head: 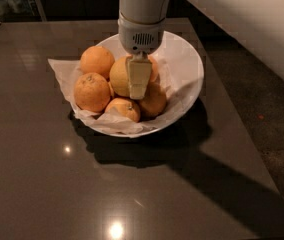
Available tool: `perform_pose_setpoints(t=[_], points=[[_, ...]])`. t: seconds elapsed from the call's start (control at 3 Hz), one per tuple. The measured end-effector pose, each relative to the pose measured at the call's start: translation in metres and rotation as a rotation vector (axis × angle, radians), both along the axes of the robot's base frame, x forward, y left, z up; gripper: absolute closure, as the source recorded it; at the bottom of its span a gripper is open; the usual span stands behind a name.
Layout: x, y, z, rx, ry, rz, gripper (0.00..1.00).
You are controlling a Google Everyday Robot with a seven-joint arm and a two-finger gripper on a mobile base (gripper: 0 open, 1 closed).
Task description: Pick orange from white bowl
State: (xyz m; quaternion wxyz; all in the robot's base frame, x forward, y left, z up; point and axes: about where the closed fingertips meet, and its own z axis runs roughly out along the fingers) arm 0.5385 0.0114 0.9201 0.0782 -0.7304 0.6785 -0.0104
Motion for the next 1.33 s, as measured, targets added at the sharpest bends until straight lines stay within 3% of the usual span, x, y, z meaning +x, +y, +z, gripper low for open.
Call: perform_pose_setpoints(t=[0.33, 0.67, 1.33], points=[[0.000, 0.000, 0.000, 0.000, 0.000, 0.000, 0.83], [0.000, 0.000, 0.007, 0.000, 0.000, 0.000, 1.00], [-0.008, 0.000, 0.028, 0.103, -0.066, 0.032, 1.00]])
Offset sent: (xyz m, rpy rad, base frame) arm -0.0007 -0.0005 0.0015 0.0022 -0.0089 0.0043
